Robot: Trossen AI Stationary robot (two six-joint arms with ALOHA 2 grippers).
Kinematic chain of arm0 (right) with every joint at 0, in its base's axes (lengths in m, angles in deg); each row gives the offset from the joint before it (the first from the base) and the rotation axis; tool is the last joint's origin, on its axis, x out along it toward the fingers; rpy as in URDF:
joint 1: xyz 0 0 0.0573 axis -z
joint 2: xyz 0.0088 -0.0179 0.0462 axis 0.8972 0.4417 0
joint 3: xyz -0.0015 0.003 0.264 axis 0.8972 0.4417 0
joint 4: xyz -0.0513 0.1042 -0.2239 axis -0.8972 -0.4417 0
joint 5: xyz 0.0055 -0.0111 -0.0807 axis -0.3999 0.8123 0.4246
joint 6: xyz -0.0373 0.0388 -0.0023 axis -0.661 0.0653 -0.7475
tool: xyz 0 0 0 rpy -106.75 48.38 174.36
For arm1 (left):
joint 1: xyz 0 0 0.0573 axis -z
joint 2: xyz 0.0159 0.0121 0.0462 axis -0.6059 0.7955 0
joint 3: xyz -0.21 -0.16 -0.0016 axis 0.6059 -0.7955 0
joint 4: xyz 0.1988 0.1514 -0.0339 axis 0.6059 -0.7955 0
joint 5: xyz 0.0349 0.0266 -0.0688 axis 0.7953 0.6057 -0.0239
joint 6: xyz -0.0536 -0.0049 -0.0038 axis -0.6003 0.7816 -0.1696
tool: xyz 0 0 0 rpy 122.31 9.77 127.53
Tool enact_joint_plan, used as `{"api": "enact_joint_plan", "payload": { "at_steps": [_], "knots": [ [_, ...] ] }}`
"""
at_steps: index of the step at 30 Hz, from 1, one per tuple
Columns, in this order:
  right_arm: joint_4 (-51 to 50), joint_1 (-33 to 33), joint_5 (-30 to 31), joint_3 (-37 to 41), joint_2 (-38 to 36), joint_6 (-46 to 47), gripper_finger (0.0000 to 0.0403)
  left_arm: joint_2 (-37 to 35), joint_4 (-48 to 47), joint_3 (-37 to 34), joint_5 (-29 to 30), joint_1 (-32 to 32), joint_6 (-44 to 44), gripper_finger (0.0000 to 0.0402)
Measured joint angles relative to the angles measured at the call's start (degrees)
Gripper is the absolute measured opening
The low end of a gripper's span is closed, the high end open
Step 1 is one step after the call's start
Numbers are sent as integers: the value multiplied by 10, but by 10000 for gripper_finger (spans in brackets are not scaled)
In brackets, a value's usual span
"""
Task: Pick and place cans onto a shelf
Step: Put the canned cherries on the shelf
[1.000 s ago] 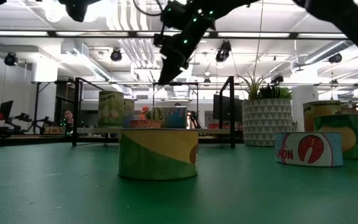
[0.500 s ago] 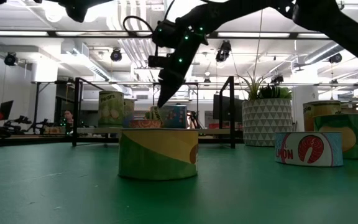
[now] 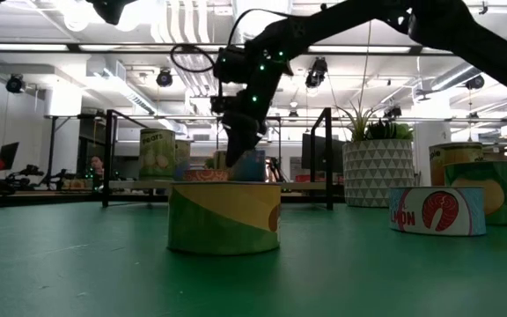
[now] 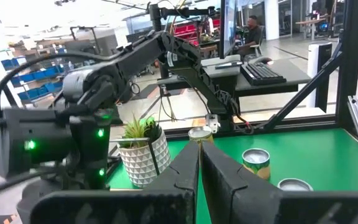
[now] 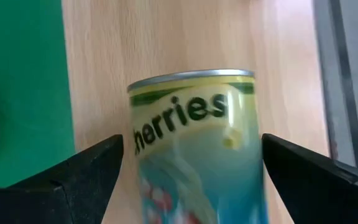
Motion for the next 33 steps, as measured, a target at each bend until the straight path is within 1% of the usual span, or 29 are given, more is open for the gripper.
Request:
{"api": "enact_joint_plan", "payload": {
  "at_steps": [3, 8, 10, 14, 17, 20, 22, 25, 27, 28, 30, 33],
  "knots": [
    [-1, 0, 8, 0, 7, -11, 351, 0, -2, 0, 0, 0, 0, 0],
    [-1, -1, 9, 0, 4, -12, 292, 0, -4, 0, 0, 0, 0, 0],
    [-11, -3, 6, 0, -3, -12, 278, 0, -6, 0, 0, 0, 0, 0],
    [-33, -17, -3, 0, -35, -10, 278, 0, -11, 0, 0, 0, -3, 0],
    [-39, -35, -34, 2, -62, -2, 288, 1, -26, 0, 0, 0, -12, 0],
    [-40, -63, -63, 12, -95, 4, 294, 4, -37, 0, 0, 0, -19, 0],
    [-38, -85, -62, 28, -122, 8, 293, 8, -39, 0, 0, 0, -22, 0],
    [-38, -117, -63, 75, -174, 45, 292, 12, -39, 0, 0, 0, -38, 0],
    [-23, -140, -59, 126, -217, 66, 293, 14, -40, 0, 0, 0, -49, 0],
    [2, -153, -53, 158, -242, 76, 293, 15, -40, 0, 0, 0, -53, 0],
    [86, -178, -41, 234, -293, 97, 293, 18, -40, 0, 0, 0, -60, 0],
    [274, -211, -8, 365, -366, 114, 293, 27, -40, 0, 0, 0, -69, 0]
  ]
}}
